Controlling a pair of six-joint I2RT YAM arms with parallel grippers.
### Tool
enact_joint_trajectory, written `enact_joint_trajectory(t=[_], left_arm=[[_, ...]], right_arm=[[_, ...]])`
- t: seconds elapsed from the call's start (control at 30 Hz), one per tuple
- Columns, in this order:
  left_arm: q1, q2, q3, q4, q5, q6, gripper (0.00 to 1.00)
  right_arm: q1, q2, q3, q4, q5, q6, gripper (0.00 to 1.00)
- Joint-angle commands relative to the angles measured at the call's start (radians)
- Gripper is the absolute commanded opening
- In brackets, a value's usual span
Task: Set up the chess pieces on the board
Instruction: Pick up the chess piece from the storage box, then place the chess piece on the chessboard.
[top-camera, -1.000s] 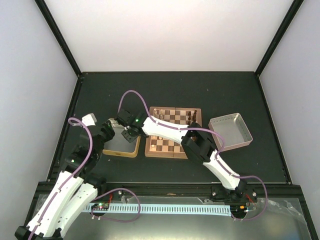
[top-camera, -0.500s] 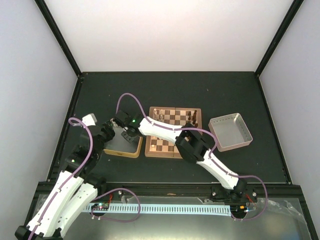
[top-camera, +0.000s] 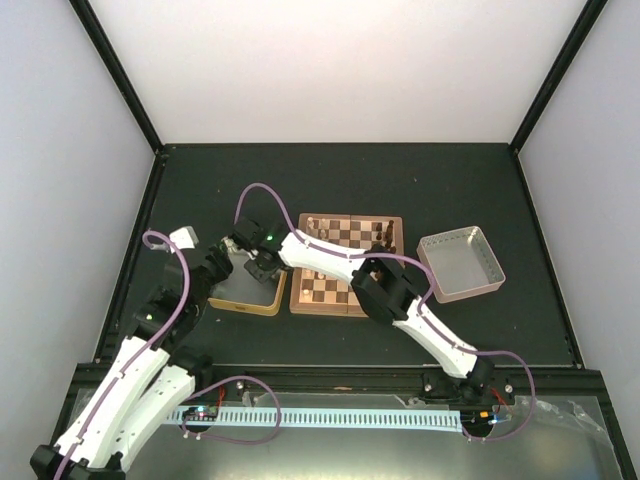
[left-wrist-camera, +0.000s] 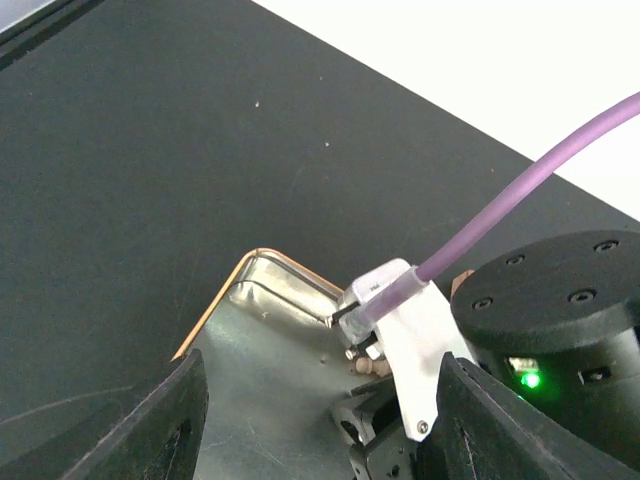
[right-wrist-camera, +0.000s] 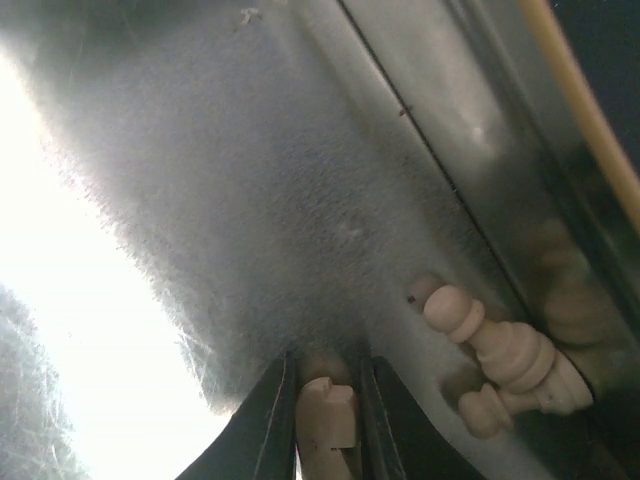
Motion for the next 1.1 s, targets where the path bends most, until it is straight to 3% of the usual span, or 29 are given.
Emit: enact_joint_trajectory(t=[0.0,0.17,0.37,0.73,0.87,1.07], left_arm=[[0.009,0.011,-0.008,0.013,0.047,-0.009,0.64],[0.01,0.001,-0.057,0.089,0.14,0.013,0.65],[0.009,0.038,-0.118,0.246,0.353,0.07,0.7],[0.008,0.315,-0.103,0.657,1.002,0.077,0.78],[0.005,0.383,-0.106,0.76,1.094,0.021,0.76],[0.003,0.362,-0.112,0.752,1.046,0.023,0.55]], right_arm=[[-0.025,-0.058,-0.012,0.071,-0.041,0.047,0.06],[-0.048,-0.22,-0.182,0.266,-0.123,0.141,0.06],[-0.099,-0.455,-0.434,0.471,-0.197,0.271,0.08],[-0.17,-0.798,-0.842,0.718,-0.398,0.585,0.1],[-0.17,-0.846,-0.905,0.751,-0.442,0.632,0.1],[-0.17,-0.879,-0.944,0.752,-0.46,0.629,0.11]])
